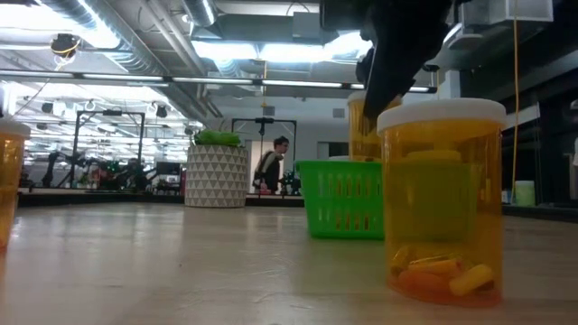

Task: Pick and place pill bottles into a basket
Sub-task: Put the orange pill bottle into the green bin

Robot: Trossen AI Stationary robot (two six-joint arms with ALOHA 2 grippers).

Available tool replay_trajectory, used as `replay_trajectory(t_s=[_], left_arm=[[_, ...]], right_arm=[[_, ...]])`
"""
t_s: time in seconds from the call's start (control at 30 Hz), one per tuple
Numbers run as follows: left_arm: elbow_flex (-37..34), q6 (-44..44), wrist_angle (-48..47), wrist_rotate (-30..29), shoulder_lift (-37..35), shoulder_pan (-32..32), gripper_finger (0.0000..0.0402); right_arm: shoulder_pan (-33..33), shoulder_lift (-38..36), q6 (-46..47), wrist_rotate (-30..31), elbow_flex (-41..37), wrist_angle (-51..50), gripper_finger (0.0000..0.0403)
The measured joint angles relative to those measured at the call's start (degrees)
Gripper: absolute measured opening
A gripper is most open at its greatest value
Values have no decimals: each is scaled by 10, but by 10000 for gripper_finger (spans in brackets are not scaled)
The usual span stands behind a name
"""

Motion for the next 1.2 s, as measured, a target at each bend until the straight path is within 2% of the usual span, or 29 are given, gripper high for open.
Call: replay_trajectory(t_s=[0.43, 1.0, 1.2], left_arm=[[0, 0, 0, -1, 0, 0, 322], [1, -1, 0, -2, 0, 0, 322], [1, -1, 0, -2, 0, 0, 322]], right_arm=[[0, -1, 18, -24, -36, 31, 217], [-1, -1, 18, -24, -46, 43, 217], [0, -1, 18, -24, -46, 47, 245]])
